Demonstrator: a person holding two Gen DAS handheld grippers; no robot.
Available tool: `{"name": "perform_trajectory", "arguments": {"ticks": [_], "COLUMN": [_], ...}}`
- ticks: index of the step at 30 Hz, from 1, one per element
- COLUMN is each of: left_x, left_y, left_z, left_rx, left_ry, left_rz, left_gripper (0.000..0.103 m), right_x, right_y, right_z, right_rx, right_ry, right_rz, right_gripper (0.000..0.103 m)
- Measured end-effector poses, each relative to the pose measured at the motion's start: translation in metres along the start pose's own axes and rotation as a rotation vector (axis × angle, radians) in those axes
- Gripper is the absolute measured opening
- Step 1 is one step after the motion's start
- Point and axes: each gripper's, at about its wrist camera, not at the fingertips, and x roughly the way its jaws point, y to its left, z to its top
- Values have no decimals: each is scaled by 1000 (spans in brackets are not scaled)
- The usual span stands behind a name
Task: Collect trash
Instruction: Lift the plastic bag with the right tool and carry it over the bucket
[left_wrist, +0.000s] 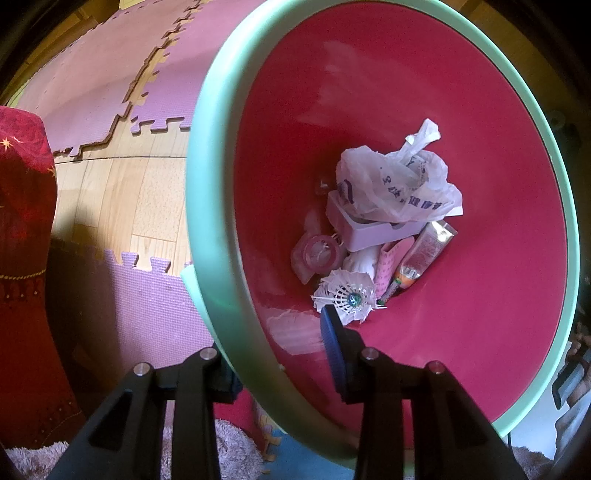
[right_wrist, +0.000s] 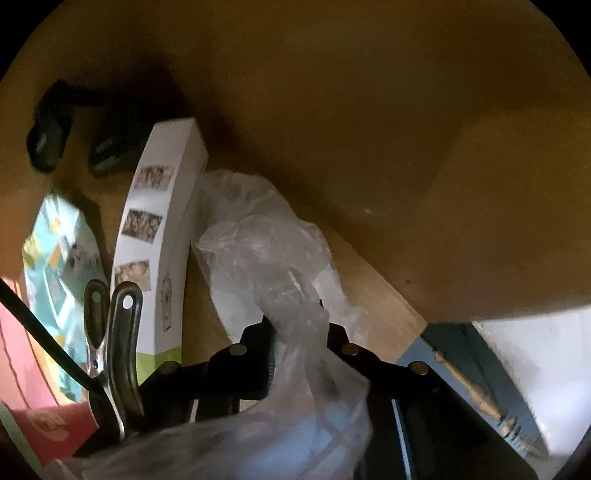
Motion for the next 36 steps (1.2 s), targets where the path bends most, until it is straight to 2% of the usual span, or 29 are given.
{"name": "perform_trajectory", "arguments": {"ticks": [4,12,18,19,20,26,36], "left_x": [0,0,0,0,0,0,0], "left_y": [0,0,0,0,0,0,-1], "left_z": [0,0,0,0,0,0,0], "left_rx": [0,0,0,0,0,0,0], "left_ry": [0,0,0,0,0,-1,0], "left_rz": [0,0,0,0,1,0,0], "left_gripper": [38,38,38,38,38,38,38], "right_x": [-8,-29,-47,-48,-54,-72,-100], "right_y": [-9,-8,0,-12,-7,8,25], "right_z": [-8,-17,-26,-21,-18,-41,-51], "right_rx": [80,107,81,81,83,59,-1], "right_ry": [0,-32,-43,-37,-32,-35,-46], "right_rz": [40,111,159,172,181,228,262], "right_gripper": [16,15,15,15,15,15,15]}}
